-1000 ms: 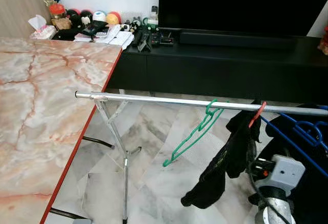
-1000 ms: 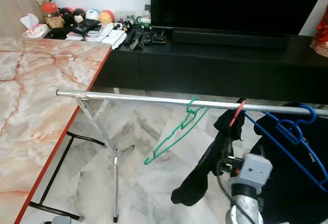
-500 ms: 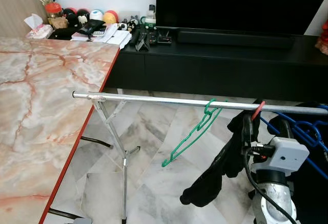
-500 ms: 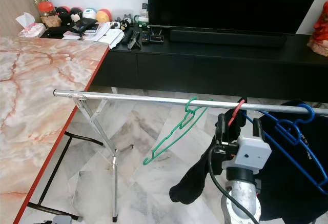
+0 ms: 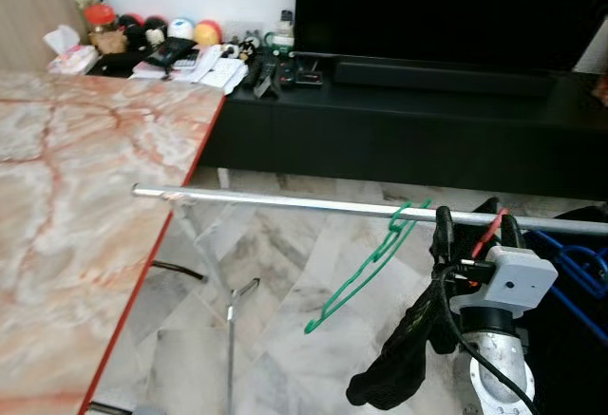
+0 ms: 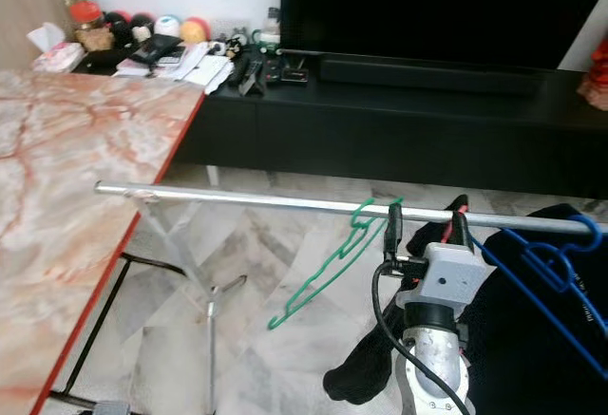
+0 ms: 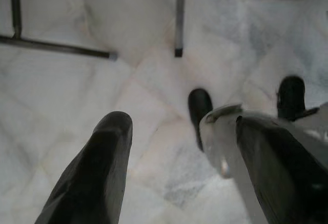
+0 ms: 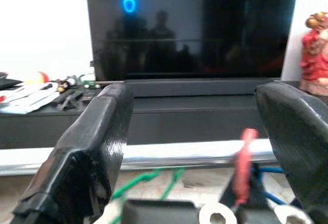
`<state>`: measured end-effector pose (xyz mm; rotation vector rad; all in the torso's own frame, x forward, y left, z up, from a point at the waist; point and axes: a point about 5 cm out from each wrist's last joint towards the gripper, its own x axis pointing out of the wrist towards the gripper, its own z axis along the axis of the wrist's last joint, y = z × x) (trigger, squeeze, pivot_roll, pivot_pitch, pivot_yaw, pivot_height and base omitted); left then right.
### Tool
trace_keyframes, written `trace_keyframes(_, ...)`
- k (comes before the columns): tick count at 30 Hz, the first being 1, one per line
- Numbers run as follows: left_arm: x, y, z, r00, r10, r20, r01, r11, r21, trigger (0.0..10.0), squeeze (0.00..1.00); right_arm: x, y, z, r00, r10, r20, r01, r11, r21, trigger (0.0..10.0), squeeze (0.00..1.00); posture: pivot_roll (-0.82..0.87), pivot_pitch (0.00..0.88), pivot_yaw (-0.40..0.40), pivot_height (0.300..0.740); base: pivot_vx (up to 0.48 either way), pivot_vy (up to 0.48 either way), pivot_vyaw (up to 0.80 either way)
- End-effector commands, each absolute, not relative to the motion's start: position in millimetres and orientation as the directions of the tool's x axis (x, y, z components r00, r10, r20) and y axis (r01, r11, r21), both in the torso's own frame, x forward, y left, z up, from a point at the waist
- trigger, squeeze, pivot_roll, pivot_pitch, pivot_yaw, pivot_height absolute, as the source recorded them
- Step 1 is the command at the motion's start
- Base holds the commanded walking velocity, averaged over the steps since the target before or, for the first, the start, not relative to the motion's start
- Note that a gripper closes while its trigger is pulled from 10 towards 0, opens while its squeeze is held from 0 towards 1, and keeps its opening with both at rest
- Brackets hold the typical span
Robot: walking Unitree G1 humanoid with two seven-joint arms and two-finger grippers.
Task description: Hang hanger
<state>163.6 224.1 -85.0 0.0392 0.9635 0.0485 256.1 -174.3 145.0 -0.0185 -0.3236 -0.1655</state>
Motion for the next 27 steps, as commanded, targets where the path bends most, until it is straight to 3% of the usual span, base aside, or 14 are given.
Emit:
trace_keyframes(1,155.6,225.9,-88.0,0.550,0.063,-0.833,-0.023,0.998,0.060,10.0,0.00,254.9,-176.6,150.4,0.926,-0.174,0.335,0.176,0.984,0.024,10.0,0.00,-0.04,0.112,-0.030,0.740,0.000,0.000,0.00)
trace_keyframes(6,155.7,225.8,-87.8,0.555,0.064,-0.829,-0.020,0.998,0.064,10.0,0.00,252.4,-178.2,155.1,0.916,-0.191,0.353,0.195,0.980,0.025,10.0,0.00,-0.04,0.113,-0.030,0.740,0.000,0.000,0.00)
trace_keyframes(12,154.7,227.0,-88.0,0.552,0.066,-0.831,-0.014,0.997,0.070,10.0,0.00,223.0,-196.1,157.1,0.879,-0.356,0.316,0.374,0.927,0.005,10.0,0.00,-0.05,0.124,-0.030,0.740,0.000,0.000,0.00)
trace_keyframes(14,154.7,227.5,-87.9,0.551,0.066,-0.832,-0.008,0.997,0.074,10.0,0.00,203.8,-219.0,150.7,0.818,-0.504,0.276,0.536,0.843,-0.047,10.0,0.00,-0.05,0.125,-0.029,0.740,0.000,0.000,0.00)
trace_keyframes(15,154.7,227.5,-87.9,0.551,0.066,-0.832,-0.008,0.997,0.074,10.0,0.00,203.8,-219.0,150.7,0.818,-0.504,0.276,0.536,0.843,-0.047,10.0,0.00,-0.05,0.125,-0.029,0.740,0.000,0.000,0.00)
trace_keyframes(17,155.0,227.8,-87.7,0.552,0.068,-0.831,-0.004,0.997,0.079,10.0,0.00,174.4,-258.0,134.2,0.651,-0.740,0.168,0.757,0.648,-0.080,10.0,0.00,-0.06,0.125,-0.028,0.740,0.000,0.000,0.00)
trace_keyframes(20,155.6,227.6,-87.5,0.553,0.067,-0.831,0.000,0.997,0.080,10.0,0.00,173.0,-262.0,121.4,0.652,-0.752,0.093,0.758,0.642,-0.116,10.0,0.00,-0.07,0.125,-0.027,0.740,0.000,0.000,0.00)
trace_keyframes(27,157.2,227.2,-86.9,0.556,0.063,-0.829,0.006,0.997,0.080,10.0,0.00,191.9,-246.2,91.2,0.689,-0.702,-0.180,0.717,0.697,0.027,10.0,0.00,-0.05,0.122,-0.030,0.740,0.000,0.000,0.00)
